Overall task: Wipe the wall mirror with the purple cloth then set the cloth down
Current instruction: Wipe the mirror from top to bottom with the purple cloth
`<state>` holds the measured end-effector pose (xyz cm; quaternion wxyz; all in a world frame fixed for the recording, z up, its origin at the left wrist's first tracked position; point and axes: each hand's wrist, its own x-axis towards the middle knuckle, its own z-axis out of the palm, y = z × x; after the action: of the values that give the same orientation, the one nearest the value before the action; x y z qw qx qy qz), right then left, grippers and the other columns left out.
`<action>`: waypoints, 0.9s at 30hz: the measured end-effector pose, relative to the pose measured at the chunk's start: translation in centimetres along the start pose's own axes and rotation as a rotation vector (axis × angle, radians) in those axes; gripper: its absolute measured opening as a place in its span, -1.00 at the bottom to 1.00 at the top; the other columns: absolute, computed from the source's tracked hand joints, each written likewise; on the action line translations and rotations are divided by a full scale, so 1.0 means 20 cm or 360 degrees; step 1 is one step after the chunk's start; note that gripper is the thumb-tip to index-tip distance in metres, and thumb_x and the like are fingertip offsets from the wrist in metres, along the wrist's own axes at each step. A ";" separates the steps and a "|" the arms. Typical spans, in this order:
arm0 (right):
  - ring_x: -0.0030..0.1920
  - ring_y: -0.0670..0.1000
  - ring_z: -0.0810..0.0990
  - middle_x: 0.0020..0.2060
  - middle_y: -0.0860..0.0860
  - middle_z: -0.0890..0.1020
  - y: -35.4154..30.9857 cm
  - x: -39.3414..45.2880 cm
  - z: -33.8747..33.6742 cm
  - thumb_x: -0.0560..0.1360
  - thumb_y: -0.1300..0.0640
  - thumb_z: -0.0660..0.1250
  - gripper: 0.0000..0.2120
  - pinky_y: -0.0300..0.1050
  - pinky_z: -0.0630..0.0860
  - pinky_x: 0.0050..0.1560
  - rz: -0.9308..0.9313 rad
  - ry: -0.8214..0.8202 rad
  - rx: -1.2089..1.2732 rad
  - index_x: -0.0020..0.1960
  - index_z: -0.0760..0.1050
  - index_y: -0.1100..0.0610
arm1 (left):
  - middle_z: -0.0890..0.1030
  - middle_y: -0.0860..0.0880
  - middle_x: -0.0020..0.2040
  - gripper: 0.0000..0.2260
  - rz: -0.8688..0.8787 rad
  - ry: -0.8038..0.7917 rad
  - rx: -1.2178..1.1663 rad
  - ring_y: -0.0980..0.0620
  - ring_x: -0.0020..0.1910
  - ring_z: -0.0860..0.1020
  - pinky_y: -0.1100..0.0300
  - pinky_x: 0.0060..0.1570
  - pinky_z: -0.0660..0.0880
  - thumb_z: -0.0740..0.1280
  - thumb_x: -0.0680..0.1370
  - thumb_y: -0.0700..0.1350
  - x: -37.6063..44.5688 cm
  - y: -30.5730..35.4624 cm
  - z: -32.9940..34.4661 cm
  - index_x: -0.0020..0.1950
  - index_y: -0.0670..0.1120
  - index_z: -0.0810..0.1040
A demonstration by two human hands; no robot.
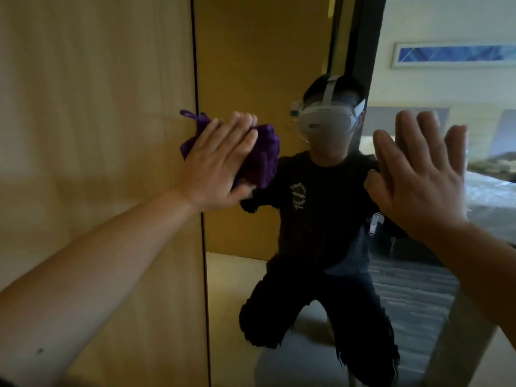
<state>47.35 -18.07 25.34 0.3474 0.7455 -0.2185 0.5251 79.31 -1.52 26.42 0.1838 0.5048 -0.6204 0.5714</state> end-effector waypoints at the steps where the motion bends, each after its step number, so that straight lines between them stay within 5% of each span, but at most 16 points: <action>1: 0.58 0.25 0.05 0.57 0.20 0.20 0.00 0.00 0.00 0.60 -0.08 0.19 -0.45 0.40 -0.09 0.52 0.0011 -0.0009 0.0016 0.54 0.30 0.10 | 0.14 -0.23 0.56 -0.25 0.0031 -0.0004 -0.0002 -0.22 0.56 0.10 -0.22 0.49 0.11 0.19 0.56 0.24 -0.06 0.04 0.02 0.56 -0.21 0.08; 9: 0.60 0.21 -0.04 0.59 0.17 0.11 -0.01 0.00 -0.02 0.61 -0.08 0.17 -0.44 0.43 -0.04 0.50 0.0085 -0.0133 0.0034 0.56 0.24 0.07 | 0.23 -0.21 0.54 -0.42 -0.0002 0.0126 0.0026 -0.20 0.54 0.18 -0.15 0.50 0.13 0.03 0.65 0.18 -0.52 0.39 0.22 0.52 -0.21 0.23; 18: 0.58 0.24 0.07 0.56 0.20 0.19 -0.20 -0.10 0.03 0.63 -0.09 0.16 -0.45 0.33 -0.14 0.54 -0.0096 -0.0153 -0.0033 0.54 0.30 0.15 | 0.27 -0.16 0.50 -0.58 -0.0005 -0.0174 0.0064 -0.17 0.57 0.09 -0.16 0.51 0.08 0.15 0.66 0.01 -1.03 0.69 0.34 0.46 -0.15 0.31; 22: 0.57 0.25 0.11 0.56 0.21 0.21 -0.19 -0.10 0.04 0.63 -0.08 0.18 -0.47 0.37 -0.07 0.53 -0.0116 -0.0151 -0.0068 0.52 0.31 0.15 | 0.31 -0.13 0.50 -0.63 -0.0107 -0.0175 -0.0136 -0.18 0.48 0.29 -0.14 0.45 0.22 0.17 0.61 -0.16 -0.97 0.70 0.25 0.42 -0.14 0.36; 27: 0.59 0.23 0.04 0.58 0.18 0.14 -0.18 -0.10 0.04 0.64 -0.08 0.16 -0.44 0.39 -0.07 0.53 -0.0104 -0.0236 -0.0100 0.57 0.23 0.11 | 0.57 -0.22 0.20 -0.74 -0.0340 0.0076 -0.0372 -0.22 0.15 0.57 -0.09 0.24 0.46 0.16 0.69 -0.15 -0.64 0.59 0.10 0.35 -0.21 0.39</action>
<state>49.71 -16.33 22.28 0.3706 0.7777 -0.2355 0.4498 75.56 0.12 9.41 0.3157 0.5293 -0.6209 0.4844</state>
